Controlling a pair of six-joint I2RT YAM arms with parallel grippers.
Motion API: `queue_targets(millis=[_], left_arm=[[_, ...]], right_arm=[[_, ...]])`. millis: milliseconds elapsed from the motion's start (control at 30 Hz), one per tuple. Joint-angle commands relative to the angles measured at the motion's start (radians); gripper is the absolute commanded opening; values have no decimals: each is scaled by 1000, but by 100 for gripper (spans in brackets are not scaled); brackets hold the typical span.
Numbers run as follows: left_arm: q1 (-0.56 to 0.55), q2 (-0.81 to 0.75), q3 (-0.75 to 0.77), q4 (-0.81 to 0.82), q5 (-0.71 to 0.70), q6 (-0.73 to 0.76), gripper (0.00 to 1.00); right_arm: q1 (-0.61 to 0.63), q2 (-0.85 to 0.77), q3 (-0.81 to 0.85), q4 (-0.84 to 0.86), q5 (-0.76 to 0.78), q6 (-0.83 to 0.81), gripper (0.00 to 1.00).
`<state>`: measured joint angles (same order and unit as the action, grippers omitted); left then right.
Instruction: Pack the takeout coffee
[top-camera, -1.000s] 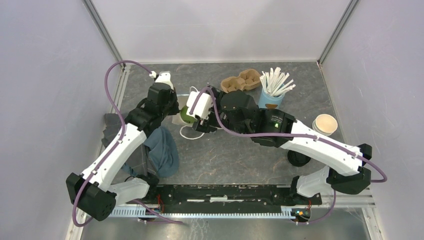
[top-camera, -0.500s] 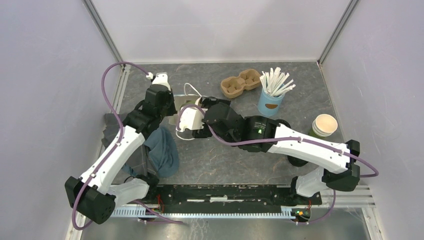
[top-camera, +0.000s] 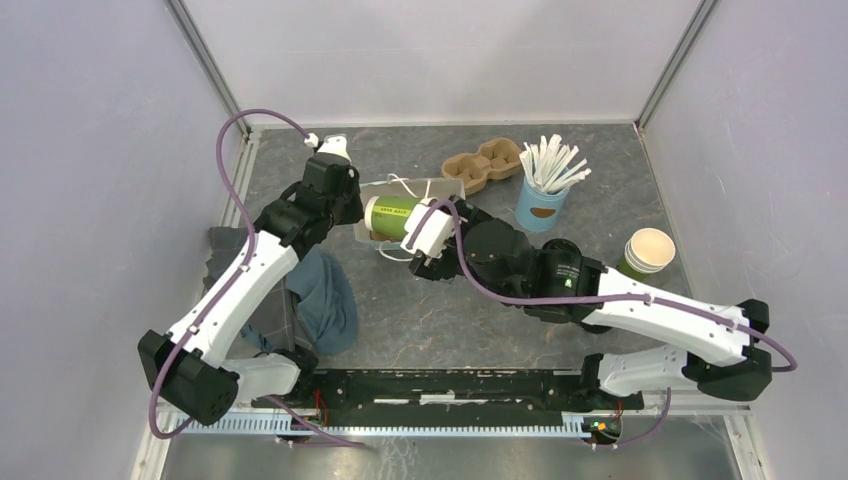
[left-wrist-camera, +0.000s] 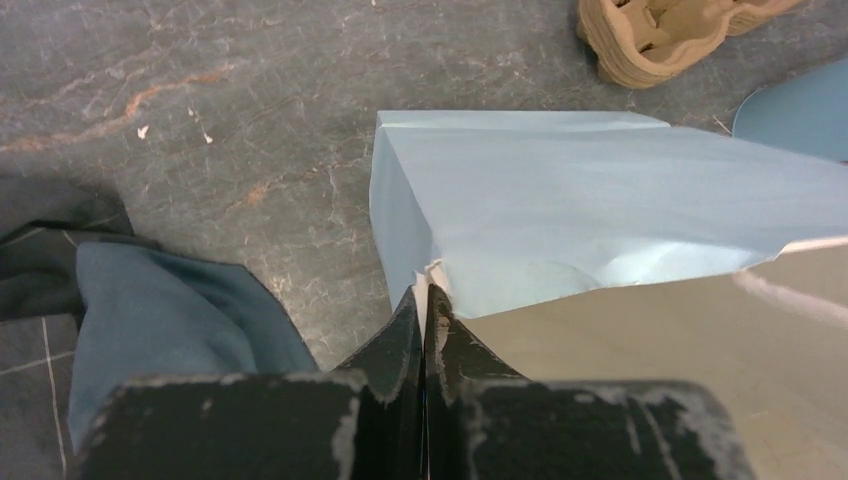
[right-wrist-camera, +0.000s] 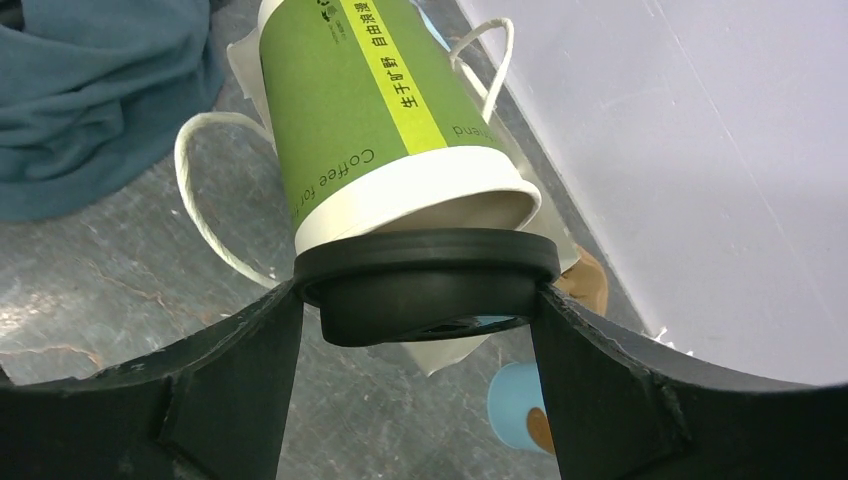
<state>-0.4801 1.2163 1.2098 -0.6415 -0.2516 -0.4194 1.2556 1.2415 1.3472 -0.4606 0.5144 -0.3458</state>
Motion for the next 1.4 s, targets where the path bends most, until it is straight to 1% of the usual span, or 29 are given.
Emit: queue_targets(millis=[0,233,333,433,467,533,600,700,733,867,1000,1133,1267,1367], left_arm=[[-3,14,55,-48,-27,-79,2],[-2,139,201,-180,-162,-122,2],[-2,173,231,-183,-171,-118,2],[-1,183,237,-173,-140,-112,3],[0,184,240,-172,-124,-108,5],[0,181,243,-179,-105,-101,14],[0,171,245,-185,-84,-88,25],[1,159,271,-203,-49,-67,47],[1,156,284,-212,-42,-64,52],[1,158,349,-268,-21,-47,68],[1,173,414,-351,-14,-39,74],[1,162,430,-409,6,-25,78],[1,109,419,-411,66,-28,83],[1,77,446,-424,66,-26,86]], right_arm=[[-2,-46,-8,32,-2,109,18],[-3,-153,-27,-108,-39,228,18],[-2,-212,-66,-167,-37,277,18],[-2,-266,-105,-195,-48,324,18],[-2,-287,-118,-199,-58,332,18],[-2,-315,-141,-219,-81,342,18],[-1,-332,-156,-245,-109,345,18],[-3,-329,-157,-329,-144,340,18],[-3,-323,-149,-358,-151,340,17],[-2,-339,-144,-398,-215,330,18],[-2,-324,-85,-456,-247,332,17],[-2,-286,-83,-536,-213,344,16],[-3,-200,-95,-591,-189,344,16],[-2,-95,-75,-637,-153,344,15]])
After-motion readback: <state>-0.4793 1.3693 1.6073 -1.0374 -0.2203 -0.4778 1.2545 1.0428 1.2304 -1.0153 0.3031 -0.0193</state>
